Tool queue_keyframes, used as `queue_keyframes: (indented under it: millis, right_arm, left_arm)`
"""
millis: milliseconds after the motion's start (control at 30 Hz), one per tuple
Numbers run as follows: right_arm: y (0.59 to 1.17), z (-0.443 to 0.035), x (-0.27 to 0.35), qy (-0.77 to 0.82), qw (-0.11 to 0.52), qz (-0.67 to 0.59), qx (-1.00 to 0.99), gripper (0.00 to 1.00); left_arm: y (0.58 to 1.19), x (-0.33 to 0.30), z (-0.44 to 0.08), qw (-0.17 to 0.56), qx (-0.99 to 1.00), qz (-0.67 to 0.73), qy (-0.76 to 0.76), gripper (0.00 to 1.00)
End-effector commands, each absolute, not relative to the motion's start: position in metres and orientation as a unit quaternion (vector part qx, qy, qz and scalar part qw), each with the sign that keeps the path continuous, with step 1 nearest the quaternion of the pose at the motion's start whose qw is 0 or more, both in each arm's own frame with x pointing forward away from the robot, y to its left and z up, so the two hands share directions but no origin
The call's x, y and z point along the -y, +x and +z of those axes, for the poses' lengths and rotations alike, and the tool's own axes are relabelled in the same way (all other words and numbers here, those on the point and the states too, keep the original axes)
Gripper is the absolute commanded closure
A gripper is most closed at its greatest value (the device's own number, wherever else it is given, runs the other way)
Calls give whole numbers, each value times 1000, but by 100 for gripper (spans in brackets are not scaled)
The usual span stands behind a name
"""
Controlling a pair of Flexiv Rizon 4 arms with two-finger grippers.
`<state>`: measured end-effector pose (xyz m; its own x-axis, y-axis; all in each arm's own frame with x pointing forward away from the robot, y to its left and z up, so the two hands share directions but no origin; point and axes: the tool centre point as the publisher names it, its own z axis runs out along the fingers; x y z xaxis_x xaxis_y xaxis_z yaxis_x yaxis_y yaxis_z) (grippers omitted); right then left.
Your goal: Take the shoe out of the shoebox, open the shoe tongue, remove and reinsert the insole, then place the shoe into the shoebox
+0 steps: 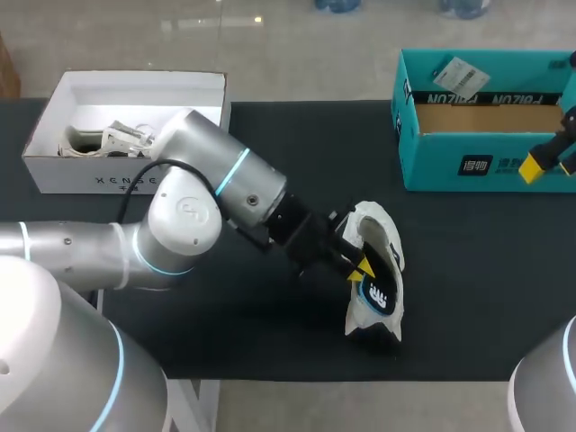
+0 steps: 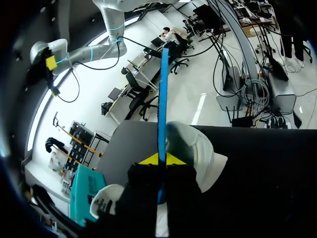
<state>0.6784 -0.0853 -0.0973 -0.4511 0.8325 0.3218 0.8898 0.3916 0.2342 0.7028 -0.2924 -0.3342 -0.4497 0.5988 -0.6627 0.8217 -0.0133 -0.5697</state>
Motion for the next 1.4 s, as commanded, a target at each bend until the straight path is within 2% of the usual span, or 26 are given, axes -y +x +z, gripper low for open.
queue_keyframes:
  millis: [33, 300, 533, 567, 600, 667, 733, 767, 800, 867, 967, 1233, 1267, 1300, 1333, 1400]
  right_arm:
    - [681, -97, 85, -519, 77, -186, 831, 0]
    - [681, -97, 85, -519, 77, -186, 831, 0]
    - [681, -97, 85, -519, 77, -186, 831, 0]
    - [681, -97, 85, -519, 77, -186, 831, 0]
    - [681, -97, 85, -519, 77, -186, 831, 0]
    - [681, -97, 85, -519, 77, -186, 831, 0]
    - [681, -97, 85, -519, 77, -186, 831, 0]
    - [681, -97, 85, -519, 77, -186, 831, 0]
    - [681, -97, 85, -519, 77, -186, 831, 0]
    - [681, -97, 85, -519, 77, -186, 831, 0]
    - [681, -97, 85, -519, 77, -186, 831, 0]
    - [681, -97, 85, -519, 77, -186, 831, 0]
    - [681, -97, 85, -519, 77, -186, 831, 0]
    - [681, -97, 85, -519, 77, -186, 831, 0]
    - [681, -97, 85, -519, 77, -186, 831, 0]
    - [681, -97, 85, -519, 77, -186, 831, 0]
  left_arm:
    - [709, 293, -334, 112, -696, -480, 522, 100]
    - [730, 292, -343, 133, -706, -452, 529, 100]
    - [723, 292, -348, 126, -705, -450, 533, 100]
    - [723, 292, -348, 125, -705, -450, 533, 95]
    - [722, 290, -347, 124, -706, -453, 531, 72]
    - [721, 288, -345, 125, -706, -454, 529, 58]
    - [722, 286, -343, 126, -707, -457, 524, 61]
    - [722, 285, -341, 128, -708, -458, 523, 73]
    - [723, 285, -340, 129, -708, -457, 523, 76]
    - [723, 284, -337, 132, -708, -458, 522, 69]
    - [719, 286, -334, 132, -705, -459, 524, 64]
    - [706, 296, -336, 124, -696, -463, 535, 67]
    - [705, 297, -336, 123, -695, -464, 535, 72]
    - [706, 298, -336, 123, -695, -464, 536, 82]
    - [706, 298, -336, 124, -694, -464, 536, 100]
    - [705, 299, -337, 123, -693, -465, 537, 100]
